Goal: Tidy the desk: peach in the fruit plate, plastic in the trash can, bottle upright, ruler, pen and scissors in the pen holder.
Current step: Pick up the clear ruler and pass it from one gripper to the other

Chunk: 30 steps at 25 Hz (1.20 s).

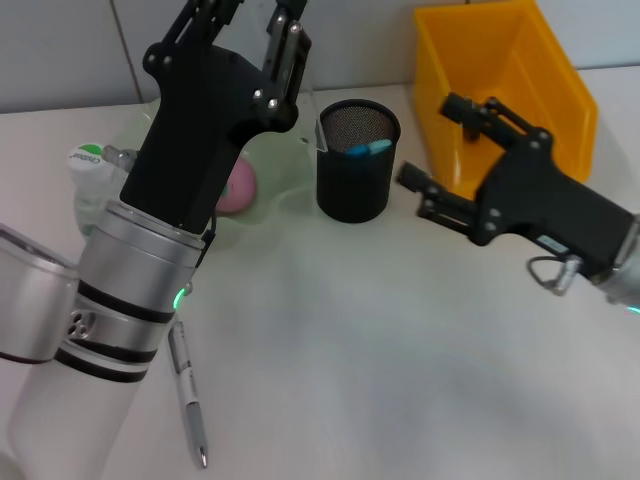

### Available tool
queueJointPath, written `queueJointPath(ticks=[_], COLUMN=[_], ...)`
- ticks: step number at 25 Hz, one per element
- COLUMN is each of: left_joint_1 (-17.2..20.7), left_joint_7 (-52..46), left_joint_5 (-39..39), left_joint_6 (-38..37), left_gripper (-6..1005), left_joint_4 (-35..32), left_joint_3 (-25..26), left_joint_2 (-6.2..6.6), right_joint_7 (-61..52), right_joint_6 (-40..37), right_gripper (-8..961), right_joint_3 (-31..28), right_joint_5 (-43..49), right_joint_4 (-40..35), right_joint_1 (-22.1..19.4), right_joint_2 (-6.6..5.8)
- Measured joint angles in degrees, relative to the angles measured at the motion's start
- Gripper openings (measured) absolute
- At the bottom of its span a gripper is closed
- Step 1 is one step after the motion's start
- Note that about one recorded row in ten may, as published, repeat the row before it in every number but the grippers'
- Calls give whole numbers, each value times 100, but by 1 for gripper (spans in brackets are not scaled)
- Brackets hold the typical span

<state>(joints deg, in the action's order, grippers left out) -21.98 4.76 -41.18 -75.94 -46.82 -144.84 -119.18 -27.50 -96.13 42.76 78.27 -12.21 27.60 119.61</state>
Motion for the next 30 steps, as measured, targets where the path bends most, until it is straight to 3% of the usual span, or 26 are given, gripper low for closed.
queueJointPath(ticks=[10,30], left_joint_1=[-30,-229], left_joint_7=[147,224], left_joint_5=[-39,-171], left_joint_6=[75,360], left_gripper=[403,413], left_joint_4=[-13,17], left_joint_3=[-6,-2], left_joint_2=[0,0], right_joint_7=[979,1452], right_joint_6=[7,139], right_gripper=[705,697], right_joint_3=[-37,-321], right_joint_5=[-425,-436], right_joint_4=[1272,1629], right_joint_1=[915,1581], right_joint_2=[27,27])
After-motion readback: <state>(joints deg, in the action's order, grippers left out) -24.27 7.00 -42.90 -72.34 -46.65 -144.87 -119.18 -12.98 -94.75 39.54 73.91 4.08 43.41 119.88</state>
